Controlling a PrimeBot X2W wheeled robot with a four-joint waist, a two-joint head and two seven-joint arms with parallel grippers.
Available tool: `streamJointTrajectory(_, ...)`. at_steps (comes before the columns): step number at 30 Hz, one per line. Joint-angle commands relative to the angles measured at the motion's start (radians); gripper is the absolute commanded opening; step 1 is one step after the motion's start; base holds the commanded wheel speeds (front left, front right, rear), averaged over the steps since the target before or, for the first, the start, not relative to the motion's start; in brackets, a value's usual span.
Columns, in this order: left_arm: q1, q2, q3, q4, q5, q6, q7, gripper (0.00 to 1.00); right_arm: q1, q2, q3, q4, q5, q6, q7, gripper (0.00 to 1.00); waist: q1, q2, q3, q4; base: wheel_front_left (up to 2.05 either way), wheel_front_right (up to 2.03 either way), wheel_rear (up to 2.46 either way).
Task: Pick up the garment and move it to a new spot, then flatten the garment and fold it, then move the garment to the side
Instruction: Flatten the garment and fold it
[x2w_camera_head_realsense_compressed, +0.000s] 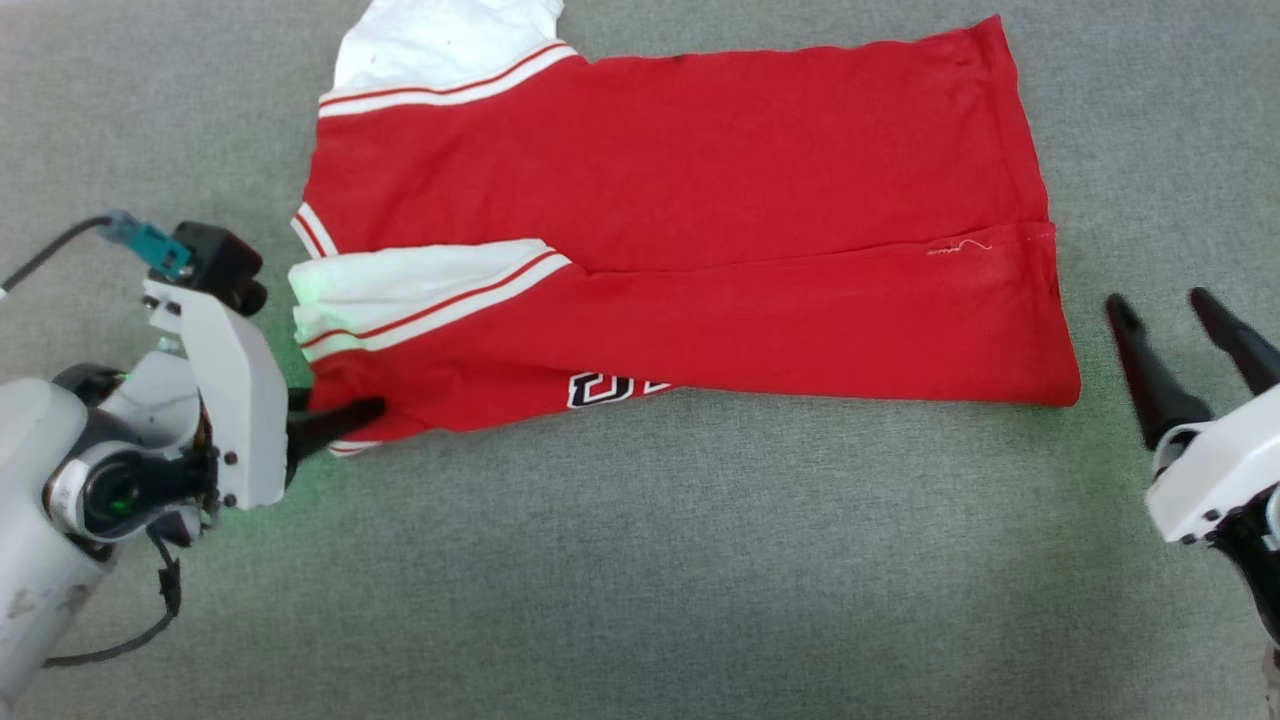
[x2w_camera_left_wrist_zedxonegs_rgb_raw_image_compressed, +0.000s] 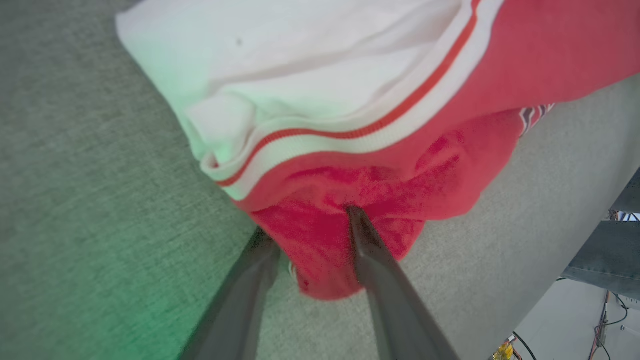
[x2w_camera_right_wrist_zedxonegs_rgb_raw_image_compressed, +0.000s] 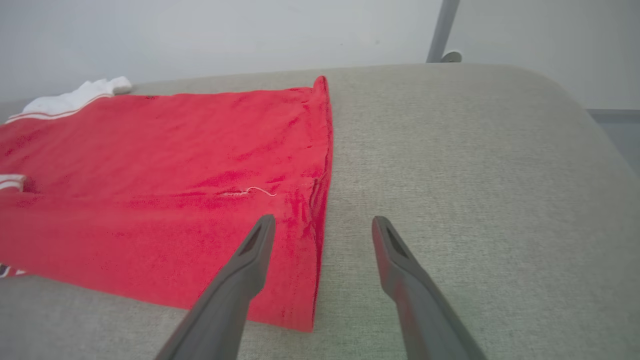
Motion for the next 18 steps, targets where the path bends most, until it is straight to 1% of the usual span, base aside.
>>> streamJointTrajectory(1,0.019,-0.027,-0.029,0.01,0.002,-0.006,0.007,0.0,0.006,-0.021,0.034,-0.013,0.019,-0.002,0.016,1.0,0.0,0.0,0.001,0.002,0.0,0.0,0.0)
streamJointTrajectory(6,0.005,-0.035,-0.031,-0.006,-0.001,-0.014,-0.011,0.0,-0.026,-0.11,0.104,-0.027,0.019,-0.002,0.126,1.0,0.0,0.0,0.009,0.016,0.0,0.0,0.0)
streamJointTrajectory(11,0.004,-0.035,-0.04,-0.016,0.007,-0.016,-0.033,0.0,-0.087,-0.164,0.151,0.015,0.038,-0.002,0.301,1.0,0.0,0.0,0.016,0.03,0.0,0.0,0.0)
streamJointTrajectory(14,-0.003,-0.044,-0.045,-0.025,0.005,-0.018,-0.046,0.0,-0.143,-0.168,0.162,0.074,0.044,-0.002,0.37,1.0,0.0,0.0,0.023,0.041,0.0,0.0,0.0)
streamJointTrajectory(17,-0.01,-0.052,-0.055,-0.042,0.003,-0.018,-0.058,0.0,-0.186,-0.171,0.172,0.158,0.023,-0.002,0.388,1.0,0.0,0.0,0.027,0.052,0.0,0.0,0.0)
streamJointTrajectory(18,-0.01,-0.052,-0.055,-0.042,0.003,-0.018,-0.058,0.0,-0.186,-0.171,0.172,0.158,0.023,-0.002,0.388,1.0,0.0,0.0,0.027,0.052,0.0,0.0,0.0)
